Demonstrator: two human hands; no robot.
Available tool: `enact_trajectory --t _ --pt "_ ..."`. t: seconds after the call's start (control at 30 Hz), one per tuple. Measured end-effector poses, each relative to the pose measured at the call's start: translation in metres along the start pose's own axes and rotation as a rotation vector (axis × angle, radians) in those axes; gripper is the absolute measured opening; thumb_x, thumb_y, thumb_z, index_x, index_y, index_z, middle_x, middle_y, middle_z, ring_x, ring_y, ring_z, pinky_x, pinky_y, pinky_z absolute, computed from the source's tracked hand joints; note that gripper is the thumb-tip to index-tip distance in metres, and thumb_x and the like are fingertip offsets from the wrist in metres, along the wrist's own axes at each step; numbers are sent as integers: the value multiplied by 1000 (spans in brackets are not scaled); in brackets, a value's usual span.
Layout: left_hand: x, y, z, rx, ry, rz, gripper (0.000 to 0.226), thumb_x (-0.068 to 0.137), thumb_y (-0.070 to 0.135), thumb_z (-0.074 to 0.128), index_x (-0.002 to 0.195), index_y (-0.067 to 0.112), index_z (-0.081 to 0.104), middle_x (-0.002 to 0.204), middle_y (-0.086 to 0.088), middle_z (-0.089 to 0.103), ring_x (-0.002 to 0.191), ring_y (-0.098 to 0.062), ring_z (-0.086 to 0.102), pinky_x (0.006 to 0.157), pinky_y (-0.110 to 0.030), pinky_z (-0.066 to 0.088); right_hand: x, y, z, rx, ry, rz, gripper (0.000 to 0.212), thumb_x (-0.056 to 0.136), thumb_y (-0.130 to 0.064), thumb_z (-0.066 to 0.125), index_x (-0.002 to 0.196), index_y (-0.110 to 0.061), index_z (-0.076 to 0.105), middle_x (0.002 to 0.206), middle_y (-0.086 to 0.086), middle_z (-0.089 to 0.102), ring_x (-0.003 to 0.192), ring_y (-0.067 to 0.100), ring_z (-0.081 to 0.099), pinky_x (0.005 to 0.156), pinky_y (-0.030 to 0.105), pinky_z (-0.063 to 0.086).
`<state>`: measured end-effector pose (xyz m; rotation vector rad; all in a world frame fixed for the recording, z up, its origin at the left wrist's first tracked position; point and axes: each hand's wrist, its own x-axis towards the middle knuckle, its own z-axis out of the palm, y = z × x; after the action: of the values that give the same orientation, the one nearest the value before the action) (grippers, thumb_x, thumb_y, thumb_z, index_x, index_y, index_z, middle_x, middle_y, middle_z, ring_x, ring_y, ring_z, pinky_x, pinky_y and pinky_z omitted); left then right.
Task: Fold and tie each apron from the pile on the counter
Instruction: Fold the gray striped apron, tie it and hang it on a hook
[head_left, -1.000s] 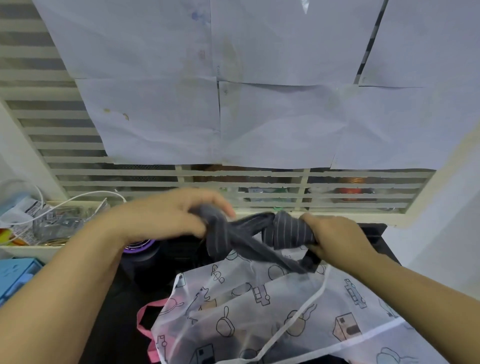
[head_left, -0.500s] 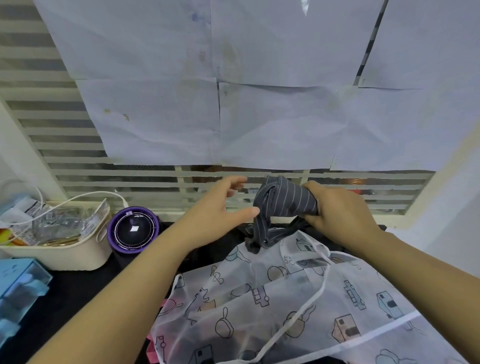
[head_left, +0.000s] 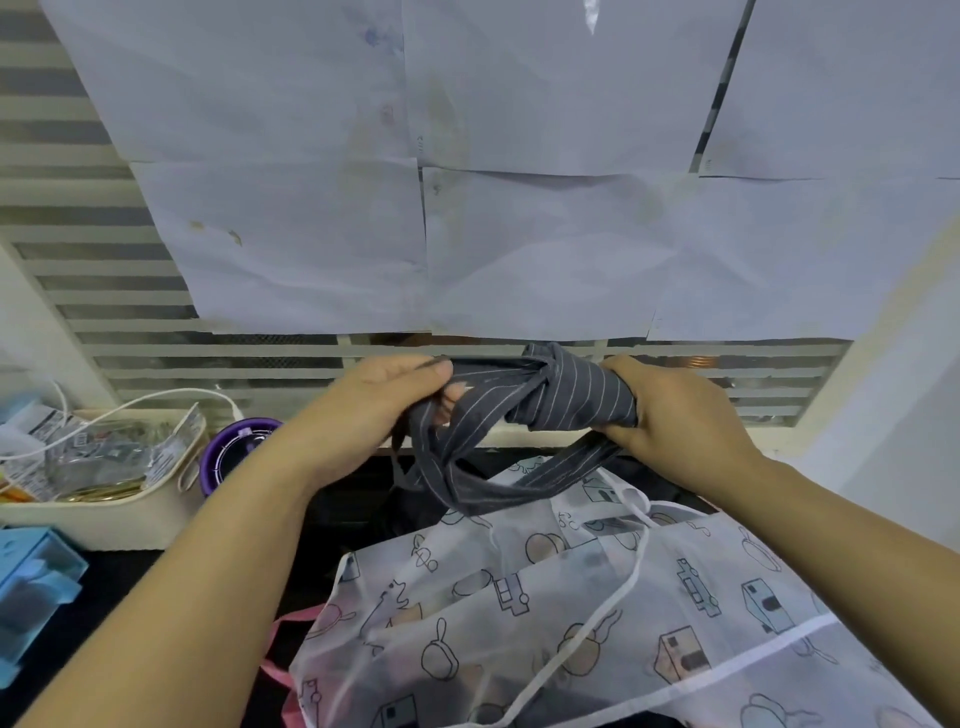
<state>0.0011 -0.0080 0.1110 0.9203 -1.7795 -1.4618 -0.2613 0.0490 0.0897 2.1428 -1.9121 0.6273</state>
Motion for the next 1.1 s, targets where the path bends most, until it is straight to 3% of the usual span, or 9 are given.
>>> enact_trajectory --t 0.13,0.3,0.4,0.5,0.6,0.7,0.8,0.97,1.1 --pt "-3 -1 -18 -418 50 110 36 58 47 85 53 19 64 54 4 51 62 -11 56 76 -27 51 -1 6 2 13 58 12 40 81 -29 70 120 -24 59 93 0 70 83 25 62 59 27 31" --pt "-13 -17 -31 -1147 -293 261 27 94 31 54 83 10 67 66 1 63 80 -16 60 114 -44 22 1 13 3 35 103 112 48 81 -26 70 127 -25 56 95 6 70 89 30 61 61 28 32" --pt "-16 -20 -25 -1149 -184 373 21 91 25 58 107 15 67 68 5 63 92 -16 61 109 -48 33 2 14 5 121 101 165 49 81 -30 72 127 -23 56 98 7 70 91 31 61 63 29 36" --pt "-14 -18 -19 -1150 50 428 61 70 16 77 126 28 57 72 6 61 84 -14 65 92 -50 50 0 17 10 210 65 227 49 79 -32 73 124 -21 56 99 6 69 90 28 61 68 32 43" --pt "-13 -16 -17 -1182 124 357 86 51 1 86 130 21 58 83 1 61 60 -7 55 62 -21 54 -2 18 15 271 35 286 40 78 -32 74 113 -19 59 96 5 67 82 21 54 67 31 40" --pt "-13 -20 -13 -1086 88 211 73 50 -3 84 118 16 67 83 1 61 46 -1 41 39 -8 38 1 21 18 275 48 333 41 78 -31 74 114 -17 58 94 5 66 86 26 58 68 31 40" --pt "-15 -34 -5 -850 137 -107 62 69 -3 65 128 15 56 75 0 60 36 -1 33 30 -9 28 6 32 18 303 87 432 42 78 -30 74 114 -15 59 100 6 66 92 29 60 70 31 41" --pt "-28 -67 20 -128 -113 -559 16 99 6 44 105 9 59 55 4 47 38 -3 29 34 -14 27 11 44 17 447 123 550 29 76 -23 76 100 -13 64 97 8 67 91 29 61 76 35 47" --pt "-29 -72 28 571 -317 -501 24 90 -1 47 75 16 53 62 3 50 56 -13 46 48 -18 36 10 32 20 524 99 532 23 77 -19 75 96 -12 66 94 7 68 88 26 61 79 36 48"
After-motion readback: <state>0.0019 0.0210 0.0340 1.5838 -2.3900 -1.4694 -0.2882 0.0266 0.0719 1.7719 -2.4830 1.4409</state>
